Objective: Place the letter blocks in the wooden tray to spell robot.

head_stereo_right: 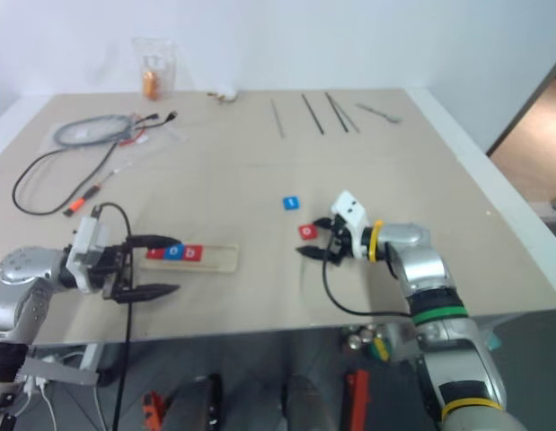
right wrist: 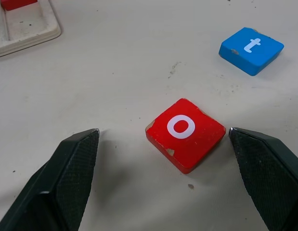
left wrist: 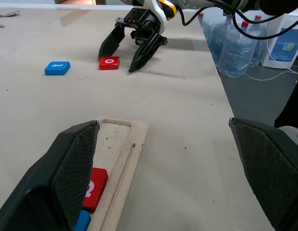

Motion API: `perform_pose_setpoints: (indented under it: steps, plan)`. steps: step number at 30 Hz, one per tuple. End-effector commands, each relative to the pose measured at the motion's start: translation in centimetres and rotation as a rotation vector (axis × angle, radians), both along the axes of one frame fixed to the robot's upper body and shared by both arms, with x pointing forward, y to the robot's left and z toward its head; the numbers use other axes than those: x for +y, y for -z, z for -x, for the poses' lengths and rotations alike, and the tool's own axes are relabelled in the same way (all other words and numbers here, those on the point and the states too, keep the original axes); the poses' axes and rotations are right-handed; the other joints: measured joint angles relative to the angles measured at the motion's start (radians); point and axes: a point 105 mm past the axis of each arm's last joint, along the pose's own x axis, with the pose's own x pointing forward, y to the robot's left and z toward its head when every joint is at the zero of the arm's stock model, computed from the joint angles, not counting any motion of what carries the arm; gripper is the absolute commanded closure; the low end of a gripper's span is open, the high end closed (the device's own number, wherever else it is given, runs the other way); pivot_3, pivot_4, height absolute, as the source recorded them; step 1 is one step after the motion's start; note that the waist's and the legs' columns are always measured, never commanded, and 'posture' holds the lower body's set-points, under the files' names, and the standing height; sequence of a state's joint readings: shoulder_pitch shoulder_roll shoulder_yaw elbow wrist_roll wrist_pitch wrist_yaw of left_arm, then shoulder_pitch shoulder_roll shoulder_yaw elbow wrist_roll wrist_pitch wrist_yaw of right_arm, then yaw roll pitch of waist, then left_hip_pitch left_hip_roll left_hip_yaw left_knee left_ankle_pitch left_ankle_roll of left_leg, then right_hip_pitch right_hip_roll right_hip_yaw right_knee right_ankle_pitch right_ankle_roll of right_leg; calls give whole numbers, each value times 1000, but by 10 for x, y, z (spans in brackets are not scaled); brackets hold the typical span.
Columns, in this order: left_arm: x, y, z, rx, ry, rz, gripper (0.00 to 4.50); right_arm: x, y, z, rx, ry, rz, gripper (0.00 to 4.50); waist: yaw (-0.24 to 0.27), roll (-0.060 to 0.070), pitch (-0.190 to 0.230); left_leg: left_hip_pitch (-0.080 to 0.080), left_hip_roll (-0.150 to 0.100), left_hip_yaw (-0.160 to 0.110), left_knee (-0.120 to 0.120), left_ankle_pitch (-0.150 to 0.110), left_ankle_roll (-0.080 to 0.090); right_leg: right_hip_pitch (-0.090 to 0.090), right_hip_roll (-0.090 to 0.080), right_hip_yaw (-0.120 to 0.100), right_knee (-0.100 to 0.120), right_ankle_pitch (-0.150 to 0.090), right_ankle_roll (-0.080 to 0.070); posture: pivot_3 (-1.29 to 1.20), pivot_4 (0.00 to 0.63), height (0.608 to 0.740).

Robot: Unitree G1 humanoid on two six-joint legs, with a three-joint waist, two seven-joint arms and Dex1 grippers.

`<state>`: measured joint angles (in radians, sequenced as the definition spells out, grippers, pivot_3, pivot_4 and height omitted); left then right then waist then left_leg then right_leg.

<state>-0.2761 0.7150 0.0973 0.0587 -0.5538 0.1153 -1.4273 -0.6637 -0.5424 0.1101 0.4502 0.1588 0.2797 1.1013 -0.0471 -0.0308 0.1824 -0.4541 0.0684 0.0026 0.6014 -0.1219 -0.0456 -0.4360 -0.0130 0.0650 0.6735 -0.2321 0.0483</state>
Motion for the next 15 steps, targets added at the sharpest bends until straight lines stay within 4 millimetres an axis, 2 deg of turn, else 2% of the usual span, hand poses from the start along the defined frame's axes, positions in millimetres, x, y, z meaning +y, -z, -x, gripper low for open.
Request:
perform_pose_setpoints:
  steps: [1, 4, 9, 10, 15]
  plan:
    - [5, -10, 1, -40, -5, 4, 0, -1, -4, -2, -19, 12, -19, 44, 0, 0, 0, 0, 0, 0, 0, 0, 0, 0, 0, 0, 0, 0, 0, 0, 150, 740]
    - [6, -11, 1, -43, -9, 4, 0, -3, -4, -6, -28, 48, -22, 857, 0, 0, 0, 1, 0, 0, 0, 0, 0, 0, 0, 0, 0, 1, -1, 0, 150, 740]
    - [7, -11, 0, -43, -13, 2, 0, -6, -3, -11, -27, 91, -35, 2565, 0, 0, 0, 1, 0, 0, 0, 0, 0, 0, 0, 0, 0, 1, -1, 0, 150, 740]
    - [7, -11, 0, -43, -14, 1, 0, -6, -3, -11, -28, 92, -37, 2758, 0, 0, 0, 1, 0, 0, 0, 0, 0, 0, 0, 0, 0, 1, -1, 0, 150, 740]
    - [7, -11, 0, -43, -19, 0, 0, -5, -7, -12, -35, 93, -60, 2771, 0, 0, 0, 1, 0, 0, 0, 0, 0, 0, 0, 1, 0, 2, -1, 0, 150, 740]
